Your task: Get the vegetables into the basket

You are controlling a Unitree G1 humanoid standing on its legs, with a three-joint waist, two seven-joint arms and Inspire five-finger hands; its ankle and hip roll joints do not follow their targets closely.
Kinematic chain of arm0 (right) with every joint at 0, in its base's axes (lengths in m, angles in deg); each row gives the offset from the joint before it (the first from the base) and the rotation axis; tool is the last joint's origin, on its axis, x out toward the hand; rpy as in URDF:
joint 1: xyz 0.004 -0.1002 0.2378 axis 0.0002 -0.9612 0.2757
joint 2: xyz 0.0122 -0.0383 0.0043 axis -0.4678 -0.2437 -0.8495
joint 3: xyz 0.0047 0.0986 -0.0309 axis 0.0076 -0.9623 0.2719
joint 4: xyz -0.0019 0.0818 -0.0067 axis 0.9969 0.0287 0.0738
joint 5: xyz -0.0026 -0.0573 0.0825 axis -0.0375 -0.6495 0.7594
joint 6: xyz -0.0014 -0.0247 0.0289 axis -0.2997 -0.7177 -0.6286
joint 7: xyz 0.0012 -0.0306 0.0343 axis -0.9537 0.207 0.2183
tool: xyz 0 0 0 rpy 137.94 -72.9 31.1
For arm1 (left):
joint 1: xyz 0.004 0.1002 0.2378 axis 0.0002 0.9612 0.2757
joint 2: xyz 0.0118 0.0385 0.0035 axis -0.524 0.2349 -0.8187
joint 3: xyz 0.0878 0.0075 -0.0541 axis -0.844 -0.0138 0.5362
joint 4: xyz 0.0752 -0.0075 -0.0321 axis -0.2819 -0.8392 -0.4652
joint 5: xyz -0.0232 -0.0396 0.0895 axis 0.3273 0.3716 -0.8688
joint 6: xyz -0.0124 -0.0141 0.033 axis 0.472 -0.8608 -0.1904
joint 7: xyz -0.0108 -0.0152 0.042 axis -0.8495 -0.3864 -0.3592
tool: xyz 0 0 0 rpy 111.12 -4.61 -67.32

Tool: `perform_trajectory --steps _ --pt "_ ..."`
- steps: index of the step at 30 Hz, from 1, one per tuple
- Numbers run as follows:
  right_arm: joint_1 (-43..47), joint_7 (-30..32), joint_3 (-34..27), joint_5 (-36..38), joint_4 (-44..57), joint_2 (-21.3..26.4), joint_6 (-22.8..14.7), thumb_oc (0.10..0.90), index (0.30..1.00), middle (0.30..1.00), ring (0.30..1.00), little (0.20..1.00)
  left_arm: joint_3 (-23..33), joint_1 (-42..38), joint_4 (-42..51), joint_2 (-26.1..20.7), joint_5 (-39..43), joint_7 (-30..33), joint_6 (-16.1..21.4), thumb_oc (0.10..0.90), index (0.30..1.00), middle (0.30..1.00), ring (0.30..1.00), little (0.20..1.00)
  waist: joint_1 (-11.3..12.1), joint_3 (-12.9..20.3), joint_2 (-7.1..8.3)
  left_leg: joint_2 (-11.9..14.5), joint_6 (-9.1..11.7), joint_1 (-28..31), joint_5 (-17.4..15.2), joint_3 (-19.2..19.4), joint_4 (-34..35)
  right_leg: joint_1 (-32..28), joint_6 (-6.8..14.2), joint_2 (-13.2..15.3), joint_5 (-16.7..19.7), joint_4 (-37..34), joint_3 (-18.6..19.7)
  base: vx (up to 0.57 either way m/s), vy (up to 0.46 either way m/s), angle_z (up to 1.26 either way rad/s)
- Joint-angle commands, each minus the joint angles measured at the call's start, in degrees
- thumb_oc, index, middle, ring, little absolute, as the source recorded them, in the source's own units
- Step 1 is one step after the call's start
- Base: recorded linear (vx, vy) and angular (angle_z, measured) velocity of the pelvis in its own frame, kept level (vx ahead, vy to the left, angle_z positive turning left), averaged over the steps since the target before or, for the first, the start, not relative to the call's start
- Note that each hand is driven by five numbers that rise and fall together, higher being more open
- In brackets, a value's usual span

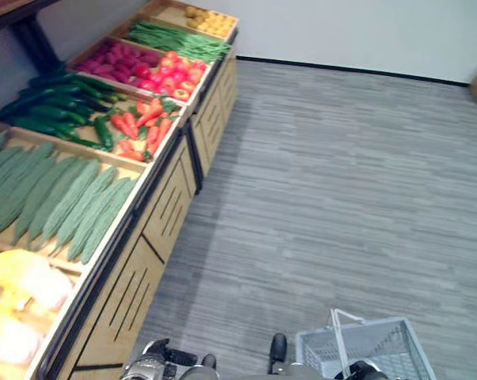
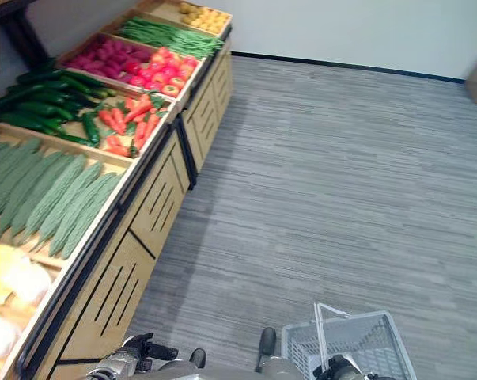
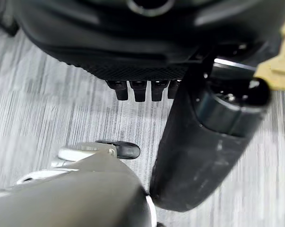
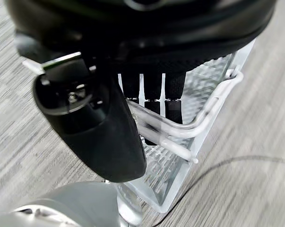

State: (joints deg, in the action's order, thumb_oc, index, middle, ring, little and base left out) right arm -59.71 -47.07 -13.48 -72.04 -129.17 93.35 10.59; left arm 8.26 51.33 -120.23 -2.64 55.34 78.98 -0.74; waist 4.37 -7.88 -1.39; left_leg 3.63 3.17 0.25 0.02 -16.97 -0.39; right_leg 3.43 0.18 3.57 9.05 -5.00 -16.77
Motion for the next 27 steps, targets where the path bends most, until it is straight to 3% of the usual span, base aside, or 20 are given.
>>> perform_trajectory --steps 1,2,4,5,6,7,10,14,16,27 --pt "3.8 -0.2 1.5 0.6 3.4 0.5 -1.9 0.400 0.300 0.300 0.300 0.300 1.3 -0.7 -2.8 -3.4 1.2 0.2 -1.9 0.900 1.000 1.000 1.000 1.000 2.6 -3.2 3.04 -2.4 4.3 -5.1 7.8 0.4 3.1 -6.5 4.2 0.1 -12.9 6.9 -1.2 -0.09 -0.152 1.41" --pt "4.1 -0.3 1.4 0.7 4.0 1.0 -1.9 0.400 0.300 0.300 0.300 0.300 1.6 -0.1 -2.8 -2.9 1.0 1.1 -1.7 0.900 1.000 1.000 1.000 1.000 4.2 -3.9 2.25 -1.5 5.2 -6.7 9.4 0.2 3.6 -6.6 4.1 0.1 -13.2 6.7 -4.6 -0.07 -0.111 1.65" --pt "4.4 0.0 1.5 0.8 4.4 1.7 -1.9 0.400 0.300 0.300 0.300 0.300 1.9 0.5 -2.9 -2.4 1.1 1.2 -1.7 0.900 1.000 1.000 1.000 1.000 5.1 -4.7 1.85 0.0 5.6 -7.9 10.6 3.1 3.4 -7.1 4.0 0.2 -13.7 6.9 -6.4 -0.09 -0.090 0.92" --pt "4.7 0.0 1.2 0.8 4.5 2.6 -1.9 0.400 0.300 0.300 0.300 0.300 1.8 0.3 -2.0 -2.2 1.0 1.2 -1.6 0.900 1.000 1.000 1.000 1.000 3.8 -5.6 1.52 3.2 4.8 -9.5 12.2 13.9 2.7 -6.7 4.6 1.3 -13.2 7.0 -8.6 -0.10 -0.001 1.25" --pt "4.8 0.0 1.2 0.8 4.4 2.6 -1.9 0.400 0.300 0.300 0.300 0.300 1.8 0.2 -2.0 -2.1 1.0 1.2 -1.6 0.900 1.000 1.000 1.000 1.000 3.8 -5.4 1.44 3.2 4.7 -9.8 12.3 14.0 2.6 -6.5 4.6 1.2 -12.9 7.0 -8.6 -0.14 0.030 1.68" --pt "5.0 0.0 1.0 0.5 4.4 3.1 -1.8 0.400 0.300 0.300 0.300 0.300 1.8 0.4 -1.4 -1.9 0.4 1.2 -1.7 0.900 1.000 1.000 1.000 1.000 3.0 -5.4 1.17 5.4 4.7 -9.5 12.9 20.8 3.0 -6.6 4.9 1.5 -12.6 6.8 -10.0 -0.08 0.014 1.32" --pt "4.8 0.1 0.4 0.1 4.0 3.2 -1.2 0.400 0.300 0.300 0.300 0.300 1.9 0.5 -0.9 -1.4 -0.6 1.0 -1.9 0.900 1.000 1.000 1.000 1.000 2.0 -5.0 1.13 8.7 5.6 -7.5 12.2 28.6 2.1 -6.9 4.9 2.6 -12.6 7.4 -12.9 -0.10 0.005 0.45" --pt "3.9 0.1 0.1 -0.1 3.6 2.6 -0.9 0.400 0.300 0.300 0.300 0.300 1.9 1.0 -1.0 -1.1 -1.6 0.9 -2.3 0.900 1.000 1.000 1.000 1.000 1.0 -3.7 1.11 8.8 5.4 -6.0 9.7 30.4 -0.2 -6.8 4.1 3.3 -13.4 8.6 -14.8 -0.05 0.010 0.98" --pt "3.4 0.0 0.2 -0.6 3.3 2.2 -0.7 0.400 0.300 0.300 0.300 0.300 2.0 1.4 -1.0 -1.2 -2.1 0.8 -2.6 0.900 1.000 1.000 1.000 1.000 0.9 -3.2 0.89 8.6 5.5 -6.1 10.2 30.8 0.4 -6.8 3.9 3.4 -13.8 9.0 -15.0 0.03 0.053 0.26" --pt "2.8 -0.1 0.2 -0.7 3.2 0.6 -0.3 0.400 0.300 0.300 0.300 0.300 1.8 1.8 -1.6 -1.8 -4.5 0.8 -3.3 0.900 1.000 1.000 1.000 1.000 0.9 -2.5 2.39 6.5 4.1 -3.8 9.2 32.1 3.2 -8.1 5.8 5.2 -11.8 8.3 -14.6 0.05 0.078 -0.09"
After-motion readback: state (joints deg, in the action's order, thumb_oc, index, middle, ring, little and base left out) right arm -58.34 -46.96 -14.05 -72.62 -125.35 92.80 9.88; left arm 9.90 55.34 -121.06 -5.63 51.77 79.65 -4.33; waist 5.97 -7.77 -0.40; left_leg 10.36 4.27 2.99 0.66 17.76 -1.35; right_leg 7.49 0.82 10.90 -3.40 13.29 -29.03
